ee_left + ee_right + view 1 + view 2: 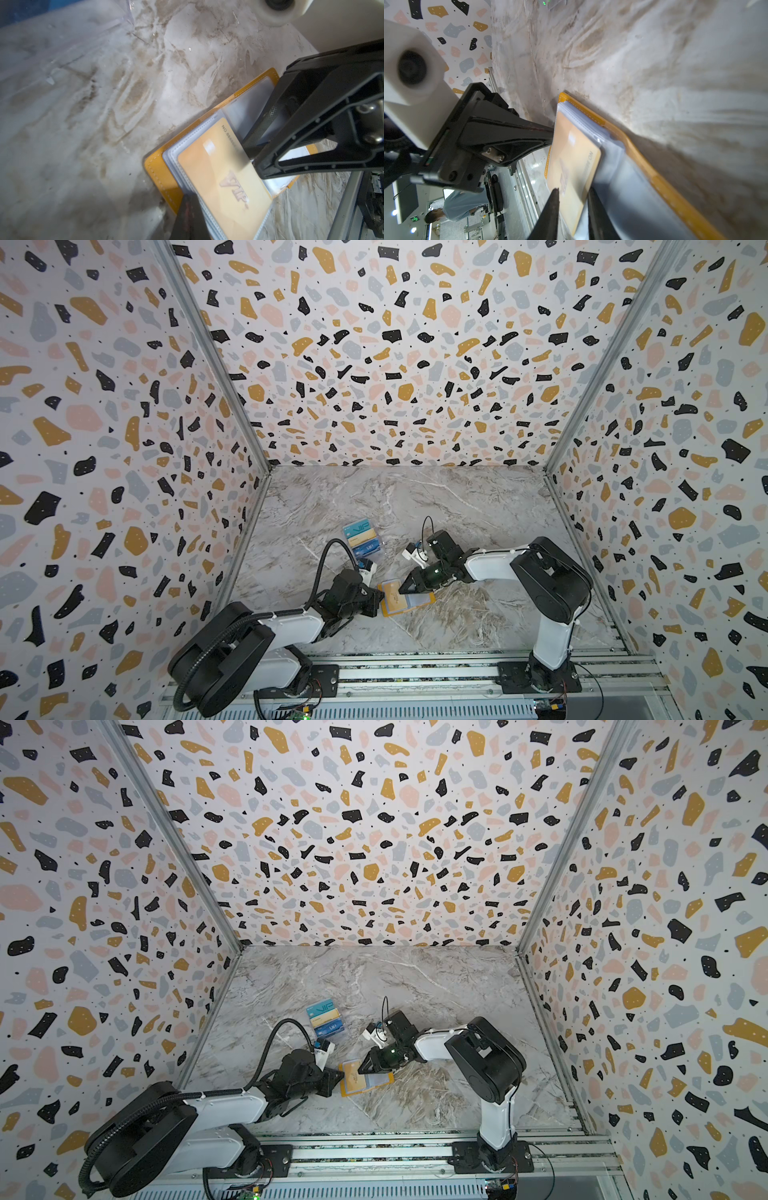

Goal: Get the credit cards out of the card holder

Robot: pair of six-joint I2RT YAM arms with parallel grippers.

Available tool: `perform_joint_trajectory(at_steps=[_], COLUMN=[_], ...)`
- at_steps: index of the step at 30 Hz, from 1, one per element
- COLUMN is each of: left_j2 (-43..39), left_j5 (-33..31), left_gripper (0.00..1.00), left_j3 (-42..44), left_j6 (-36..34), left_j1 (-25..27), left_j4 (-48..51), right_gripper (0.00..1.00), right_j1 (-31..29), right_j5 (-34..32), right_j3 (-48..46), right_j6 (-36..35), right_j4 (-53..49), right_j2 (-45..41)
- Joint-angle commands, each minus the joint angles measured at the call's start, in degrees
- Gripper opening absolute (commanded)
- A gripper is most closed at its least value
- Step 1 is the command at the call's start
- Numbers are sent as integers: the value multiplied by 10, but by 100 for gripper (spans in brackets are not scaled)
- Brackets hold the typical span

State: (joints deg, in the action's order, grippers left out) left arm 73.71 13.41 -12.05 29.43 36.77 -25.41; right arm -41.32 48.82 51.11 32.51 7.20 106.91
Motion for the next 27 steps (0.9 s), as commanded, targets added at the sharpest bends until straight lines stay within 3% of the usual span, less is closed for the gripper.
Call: perform_joint_trajectory(at_steps=[1, 9, 18, 27], left_j2=[10, -39, -27, -36], left_j5=[-5, -35, -18, -21], left_gripper=[0, 0, 0, 0], left_j3=[4, -22, -18, -14], left_j6=[1, -35, -35, -35], left_j1=[3, 3, 3, 3], left_j4=[60, 163, 149, 149], right_gripper=[24, 25, 30, 35], right_j1=[-3, 3, 3, -15], right_j5=[65, 74, -34, -39], right_j3=[2, 15, 49, 51], right_j6=[-2, -3, -57, -73], right_j4=[35, 29, -96, -145], right_j2=[-4, 6, -6, -5])
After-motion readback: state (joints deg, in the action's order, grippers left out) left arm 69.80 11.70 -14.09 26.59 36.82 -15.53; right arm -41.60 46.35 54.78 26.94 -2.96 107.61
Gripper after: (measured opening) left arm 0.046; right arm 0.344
